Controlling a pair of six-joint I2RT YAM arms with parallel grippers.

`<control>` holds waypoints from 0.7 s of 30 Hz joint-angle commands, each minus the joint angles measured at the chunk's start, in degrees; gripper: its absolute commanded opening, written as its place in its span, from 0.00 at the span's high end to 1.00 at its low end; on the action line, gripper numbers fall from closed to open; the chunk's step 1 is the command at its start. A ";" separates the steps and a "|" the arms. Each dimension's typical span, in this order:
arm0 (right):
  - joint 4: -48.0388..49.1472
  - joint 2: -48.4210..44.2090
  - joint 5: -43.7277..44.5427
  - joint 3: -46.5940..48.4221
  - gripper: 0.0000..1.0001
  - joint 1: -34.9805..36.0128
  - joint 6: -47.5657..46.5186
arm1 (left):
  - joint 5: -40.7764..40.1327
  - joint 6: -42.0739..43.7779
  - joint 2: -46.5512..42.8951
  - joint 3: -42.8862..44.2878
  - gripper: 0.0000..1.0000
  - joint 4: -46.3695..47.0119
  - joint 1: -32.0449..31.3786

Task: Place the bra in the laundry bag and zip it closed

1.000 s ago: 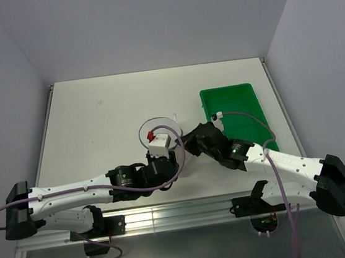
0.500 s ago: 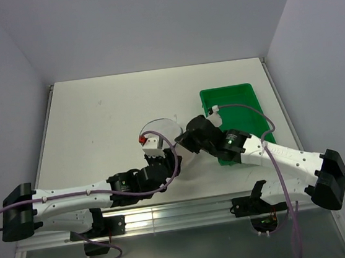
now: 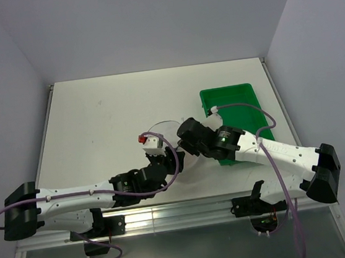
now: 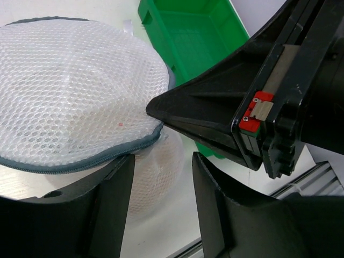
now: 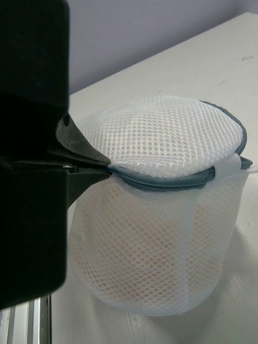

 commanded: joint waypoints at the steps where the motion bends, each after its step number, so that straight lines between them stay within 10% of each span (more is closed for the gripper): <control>1: -3.76 0.23 3.12 3.23 1.00 0.54 2.10 | -0.44 1.82 2.05 3.34 0.49 2.74 0.02; 21: -4.73 1.37 2.23 5.69 1.00 1.94 2.54 | -3.42 -2.66 6.62 9.13 0.60 -4.20 0.63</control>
